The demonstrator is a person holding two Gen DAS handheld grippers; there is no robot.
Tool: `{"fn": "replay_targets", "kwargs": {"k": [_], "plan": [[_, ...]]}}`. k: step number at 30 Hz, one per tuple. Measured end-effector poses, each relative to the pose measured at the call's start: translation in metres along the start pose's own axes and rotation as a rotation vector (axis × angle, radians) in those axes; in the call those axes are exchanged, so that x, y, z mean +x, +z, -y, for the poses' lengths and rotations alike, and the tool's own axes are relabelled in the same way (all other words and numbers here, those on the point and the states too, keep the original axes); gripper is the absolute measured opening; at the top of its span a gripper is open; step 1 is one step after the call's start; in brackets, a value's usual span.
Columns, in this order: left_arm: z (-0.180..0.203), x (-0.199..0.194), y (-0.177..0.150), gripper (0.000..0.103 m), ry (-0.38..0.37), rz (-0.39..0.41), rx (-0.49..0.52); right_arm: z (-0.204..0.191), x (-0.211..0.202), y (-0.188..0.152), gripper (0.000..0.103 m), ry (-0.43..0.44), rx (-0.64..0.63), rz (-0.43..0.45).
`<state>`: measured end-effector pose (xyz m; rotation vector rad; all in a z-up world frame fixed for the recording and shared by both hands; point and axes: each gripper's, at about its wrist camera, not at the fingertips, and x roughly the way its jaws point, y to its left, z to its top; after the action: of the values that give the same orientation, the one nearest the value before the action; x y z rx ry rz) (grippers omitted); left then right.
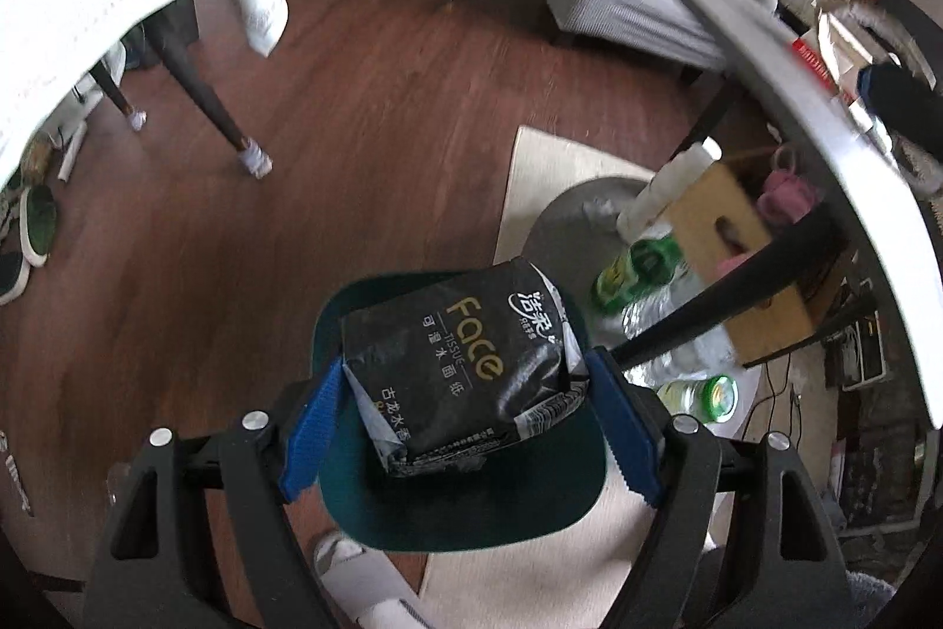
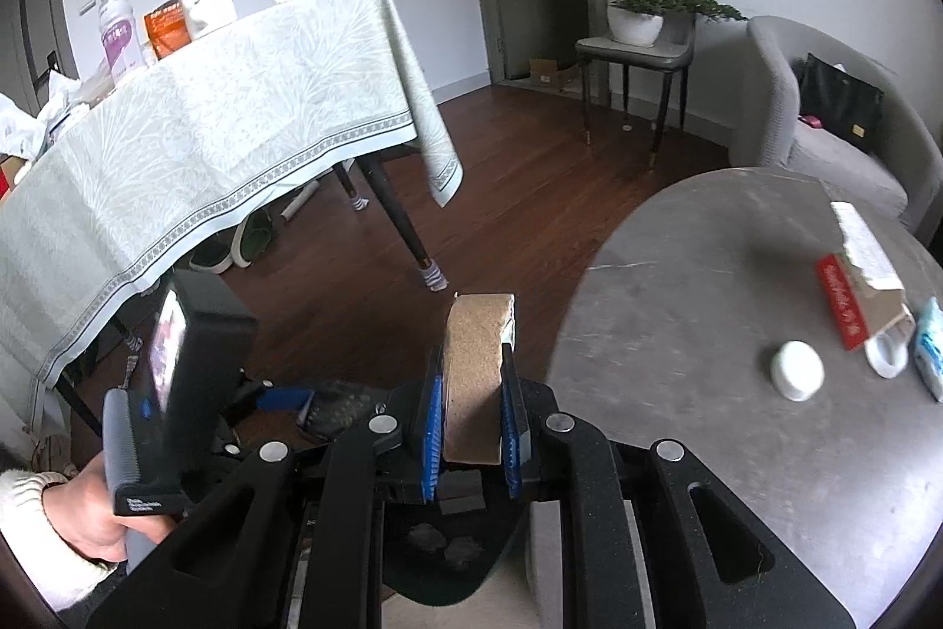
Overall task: Collect trash
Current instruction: 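Carry the Face pack and tape core over the green bin and open both grippers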
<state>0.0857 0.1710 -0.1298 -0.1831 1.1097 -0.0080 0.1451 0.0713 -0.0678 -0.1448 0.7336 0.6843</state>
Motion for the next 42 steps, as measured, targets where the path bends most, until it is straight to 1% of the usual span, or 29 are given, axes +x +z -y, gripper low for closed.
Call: {"fn": "replay_targets", "kwargs": {"k": [3,6,9,14,16,21,25,27,31,34,37,40,42], "plan": [[-0.008,0.013,-0.005,0.083,-0.014,-0.06,0.001,-0.007,0.009,0.0,0.017,0.005,-0.011,-0.013],[-0.012,0.02,-0.011,0.084,-0.012,-0.095,0.013,-0.015,0.02,0.001,0.017,0.014,-0.02,-0.031],[-0.017,0.022,-0.014,0.087,-0.002,-0.111,0.025,-0.021,0.029,0.001,0.017,0.018,-0.032,-0.048],[-0.03,0.016,-0.018,0.087,0.016,-0.112,0.023,-0.034,0.051,-0.001,0.017,0.022,-0.046,-0.084],[-0.034,0.007,-0.018,0.086,0.02,-0.09,0.031,-0.039,0.063,-0.004,0.017,0.024,-0.055,-0.108],[-0.046,-0.015,-0.014,0.077,0.025,-0.02,0.021,-0.052,0.086,-0.01,0.016,0.017,-0.078,-0.154],[-0.055,-0.037,-0.006,0.072,0.062,0.054,0.015,-0.056,0.102,-0.017,0.016,0.002,-0.085,-0.195],[-0.058,-0.048,-0.004,0.068,0.068,0.092,0.01,-0.055,0.112,-0.024,0.016,-0.007,-0.082,-0.223],[-0.061,-0.071,0.003,0.065,0.046,0.166,-0.009,-0.058,0.134,-0.039,0.017,-0.016,-0.088,-0.288],[-0.06,-0.082,0.007,0.064,0.041,0.205,-0.017,-0.058,0.146,-0.049,0.017,-0.019,-0.091,-0.333],[-0.055,-0.091,0.009,0.061,0.023,0.237,-0.019,-0.059,0.155,-0.062,0.017,-0.012,-0.087,-0.374],[-0.049,-0.101,0.011,0.058,0.01,0.272,-0.01,-0.062,0.161,-0.075,0.017,-0.013,-0.09,-0.413],[-0.044,-0.107,0.013,0.055,0.006,0.288,0.003,-0.063,0.163,-0.082,0.017,-0.017,-0.094,-0.438]]}}
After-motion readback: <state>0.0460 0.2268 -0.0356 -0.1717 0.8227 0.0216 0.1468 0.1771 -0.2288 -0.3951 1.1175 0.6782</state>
